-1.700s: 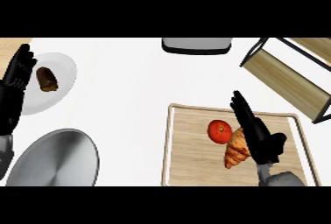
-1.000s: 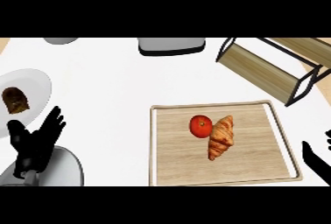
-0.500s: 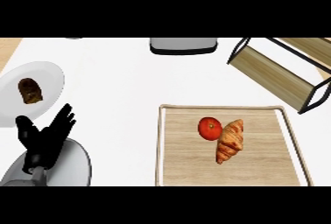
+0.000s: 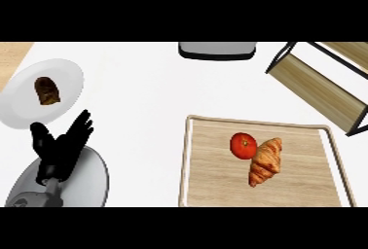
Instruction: Pick the croissant from the tray and place it in the tiered shelf
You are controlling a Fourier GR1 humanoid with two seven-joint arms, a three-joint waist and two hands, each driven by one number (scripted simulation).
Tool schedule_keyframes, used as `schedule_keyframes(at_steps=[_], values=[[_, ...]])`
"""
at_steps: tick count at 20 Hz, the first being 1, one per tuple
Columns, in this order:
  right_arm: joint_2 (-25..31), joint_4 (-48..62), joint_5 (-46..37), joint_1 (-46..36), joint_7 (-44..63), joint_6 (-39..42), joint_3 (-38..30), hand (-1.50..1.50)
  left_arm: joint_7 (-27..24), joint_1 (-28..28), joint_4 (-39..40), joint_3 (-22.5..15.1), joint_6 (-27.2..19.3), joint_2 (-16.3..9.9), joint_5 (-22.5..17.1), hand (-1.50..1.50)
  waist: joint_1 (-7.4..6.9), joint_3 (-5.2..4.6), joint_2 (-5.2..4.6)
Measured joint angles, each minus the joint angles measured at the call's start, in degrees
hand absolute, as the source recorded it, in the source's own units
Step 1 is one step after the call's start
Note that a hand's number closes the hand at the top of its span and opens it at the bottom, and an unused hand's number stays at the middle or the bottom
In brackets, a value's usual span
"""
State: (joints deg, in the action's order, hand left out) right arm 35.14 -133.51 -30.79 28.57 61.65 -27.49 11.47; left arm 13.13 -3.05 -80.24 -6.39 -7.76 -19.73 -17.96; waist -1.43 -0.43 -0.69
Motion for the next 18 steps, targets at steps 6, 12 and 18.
schedule_keyframes(at_steps=[6, 12, 18], values=[[-0.56, 2.61, -5.73, -7.05, 7.03, 5.51, -1.25, -1.50, 1.01, -1.17, 0.05, -0.79, -0.02, 0.47, 0.64, 0.00, -1.53, 0.01, -0.21], [-5.46, 7.22, -9.70, -12.29, 9.99, 10.22, -0.11, -1.50, 0.95, -1.47, 0.11, -1.37, -0.12, 1.13, 1.27, 0.00, -2.22, 0.12, -0.25], [-11.94, 14.06, -13.28, -17.73, 10.43, 15.13, 1.58, -1.50, 1.06, -1.63, 0.49, -1.35, 0.06, 1.40, 1.40, 0.00, -2.17, 0.20, -0.13]])
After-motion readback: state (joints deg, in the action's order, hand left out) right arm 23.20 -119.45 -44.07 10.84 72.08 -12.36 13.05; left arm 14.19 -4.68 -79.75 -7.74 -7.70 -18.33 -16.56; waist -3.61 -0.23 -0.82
